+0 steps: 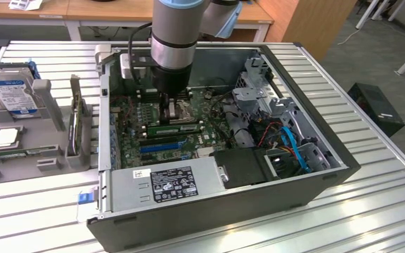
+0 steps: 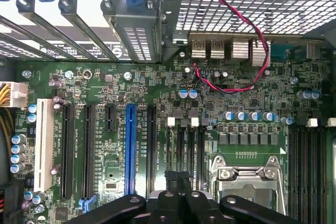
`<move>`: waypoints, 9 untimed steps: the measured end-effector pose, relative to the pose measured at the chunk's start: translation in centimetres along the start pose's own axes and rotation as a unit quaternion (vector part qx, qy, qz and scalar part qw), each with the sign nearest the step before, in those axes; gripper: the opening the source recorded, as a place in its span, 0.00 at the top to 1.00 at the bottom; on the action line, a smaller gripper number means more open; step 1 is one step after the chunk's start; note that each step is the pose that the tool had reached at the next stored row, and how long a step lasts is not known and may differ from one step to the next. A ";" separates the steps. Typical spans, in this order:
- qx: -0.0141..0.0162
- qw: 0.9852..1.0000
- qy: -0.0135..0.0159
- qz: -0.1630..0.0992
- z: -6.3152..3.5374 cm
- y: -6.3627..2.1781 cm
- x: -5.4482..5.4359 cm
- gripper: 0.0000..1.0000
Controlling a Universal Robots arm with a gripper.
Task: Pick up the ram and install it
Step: 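Press down the ram until it locks into place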
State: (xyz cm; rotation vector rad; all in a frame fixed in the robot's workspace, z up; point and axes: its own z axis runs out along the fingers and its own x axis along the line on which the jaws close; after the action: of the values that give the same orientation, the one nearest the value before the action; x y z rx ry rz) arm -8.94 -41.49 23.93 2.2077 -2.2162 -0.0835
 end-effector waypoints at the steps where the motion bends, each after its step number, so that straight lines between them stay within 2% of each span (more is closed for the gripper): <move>1: 0.000 1.000 0.000 0.000 0.00 0.00 0.0 0.89; 9: 0.000 1.000 0.000 0.000 0.60 0.00 0.0 0.89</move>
State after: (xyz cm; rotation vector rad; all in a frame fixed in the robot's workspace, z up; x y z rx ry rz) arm -8.97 -41.49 23.34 2.2076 -2.2162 -0.0835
